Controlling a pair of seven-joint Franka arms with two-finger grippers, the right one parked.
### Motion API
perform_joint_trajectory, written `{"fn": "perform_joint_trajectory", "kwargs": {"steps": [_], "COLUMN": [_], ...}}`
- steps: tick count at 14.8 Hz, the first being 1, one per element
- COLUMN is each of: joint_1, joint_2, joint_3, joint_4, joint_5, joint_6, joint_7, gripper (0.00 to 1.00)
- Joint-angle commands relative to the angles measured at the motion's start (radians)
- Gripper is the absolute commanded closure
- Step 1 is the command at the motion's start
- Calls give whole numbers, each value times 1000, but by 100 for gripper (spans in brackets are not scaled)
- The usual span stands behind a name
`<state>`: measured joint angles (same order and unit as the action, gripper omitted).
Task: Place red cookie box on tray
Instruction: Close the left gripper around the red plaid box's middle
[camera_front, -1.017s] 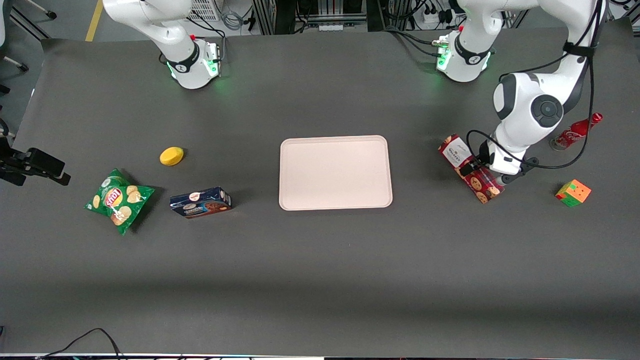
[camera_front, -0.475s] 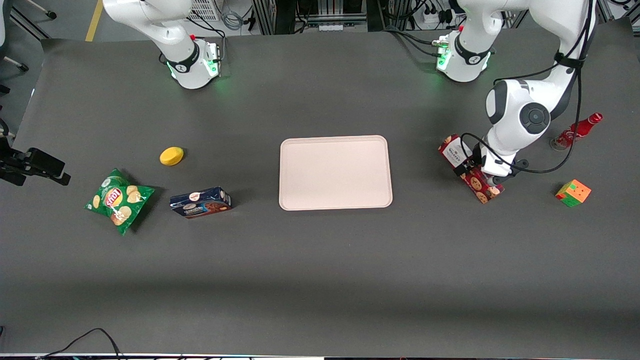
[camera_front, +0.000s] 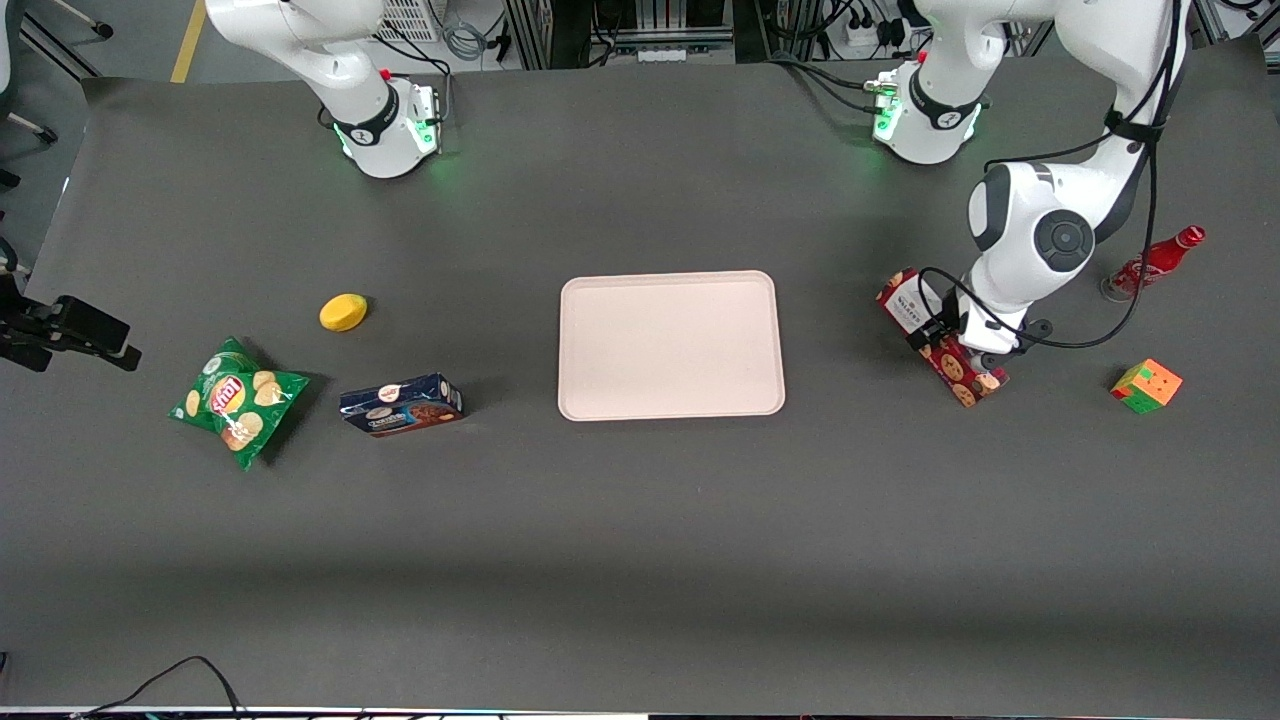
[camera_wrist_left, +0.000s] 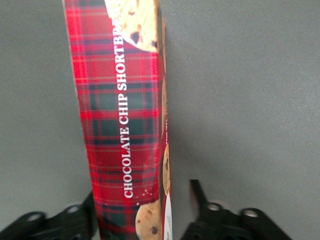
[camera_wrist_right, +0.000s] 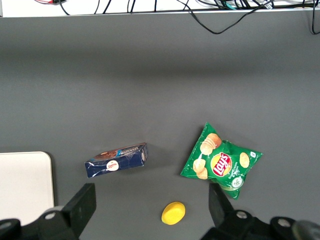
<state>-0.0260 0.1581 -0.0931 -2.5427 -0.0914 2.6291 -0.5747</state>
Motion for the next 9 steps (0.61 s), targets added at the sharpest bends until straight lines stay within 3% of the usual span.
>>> {"fn": "perform_joint_trajectory", "kwargs": {"steps": [1,5,7,9], "joint_1": [-9,-6,-6,-8], "joint_2": [4,-2,-67,-115], "joint_3": [4,6,12,10], "joint_4": [-4,24,35,102], "joint_5": [-2,-1,-1,-1], "joint_6": [19,8,-4,-114], "joint_7": [-16,1,32,36], "gripper": [99,100,100,100]}}
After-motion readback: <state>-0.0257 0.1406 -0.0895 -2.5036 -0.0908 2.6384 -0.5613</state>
